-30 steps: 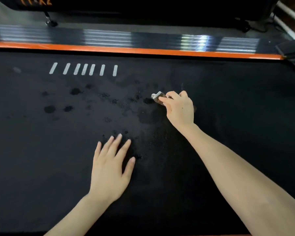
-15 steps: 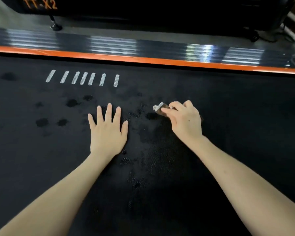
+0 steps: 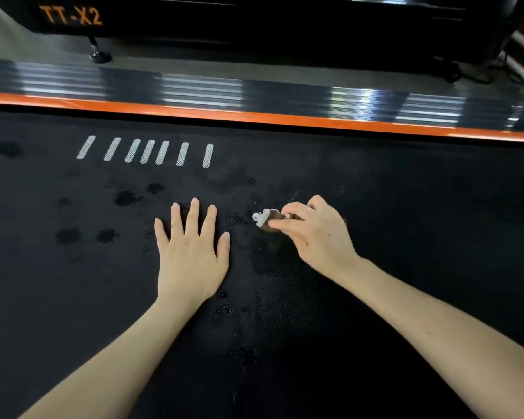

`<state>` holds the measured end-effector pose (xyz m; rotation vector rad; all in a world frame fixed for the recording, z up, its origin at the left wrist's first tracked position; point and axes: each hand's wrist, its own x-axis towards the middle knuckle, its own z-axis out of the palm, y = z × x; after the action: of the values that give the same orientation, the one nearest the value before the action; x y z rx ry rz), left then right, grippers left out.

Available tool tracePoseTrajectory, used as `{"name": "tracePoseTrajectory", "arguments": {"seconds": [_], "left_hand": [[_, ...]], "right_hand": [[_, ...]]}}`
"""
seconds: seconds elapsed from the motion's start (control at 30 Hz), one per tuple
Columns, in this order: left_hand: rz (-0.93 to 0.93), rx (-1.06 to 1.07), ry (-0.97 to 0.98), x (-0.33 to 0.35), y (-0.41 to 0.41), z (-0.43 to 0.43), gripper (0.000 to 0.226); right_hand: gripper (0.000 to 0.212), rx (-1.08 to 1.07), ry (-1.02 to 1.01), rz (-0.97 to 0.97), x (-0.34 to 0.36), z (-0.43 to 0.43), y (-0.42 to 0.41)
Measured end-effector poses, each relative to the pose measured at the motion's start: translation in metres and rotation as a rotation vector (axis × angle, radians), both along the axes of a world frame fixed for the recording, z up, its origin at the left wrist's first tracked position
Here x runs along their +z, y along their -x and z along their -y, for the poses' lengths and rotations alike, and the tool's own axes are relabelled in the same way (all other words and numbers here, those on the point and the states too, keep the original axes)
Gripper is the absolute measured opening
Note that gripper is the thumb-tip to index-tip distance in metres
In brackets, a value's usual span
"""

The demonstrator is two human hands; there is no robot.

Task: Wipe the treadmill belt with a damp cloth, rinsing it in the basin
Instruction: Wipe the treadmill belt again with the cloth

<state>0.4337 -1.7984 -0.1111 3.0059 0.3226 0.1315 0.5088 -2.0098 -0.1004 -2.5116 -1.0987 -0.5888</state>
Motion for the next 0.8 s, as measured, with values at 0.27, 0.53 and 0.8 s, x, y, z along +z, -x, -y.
{"name": "tracePoseTrajectory", "arguments": {"seconds": [0.27,0.53,0.8], "left_hand": [[0.007,0.01,-0.005,0.001,-0.001,-0.001,0.065],[0.007,0.005,-0.001,0.002,0.0,-0.001,0.064],[0.022,0.003,-0.014,0.0,-0.001,0.0,0.061]], "right_hand": [[0.027,-0.59,-0.044,-0.101,0.009,-0.019,-0.097],[0.027,-0.124,-0.024,-0.059,0.0,-0.048,-0.022],[0.031,-0.749,0.03,-0.239,0.019,-0.028,-0.118]]}}
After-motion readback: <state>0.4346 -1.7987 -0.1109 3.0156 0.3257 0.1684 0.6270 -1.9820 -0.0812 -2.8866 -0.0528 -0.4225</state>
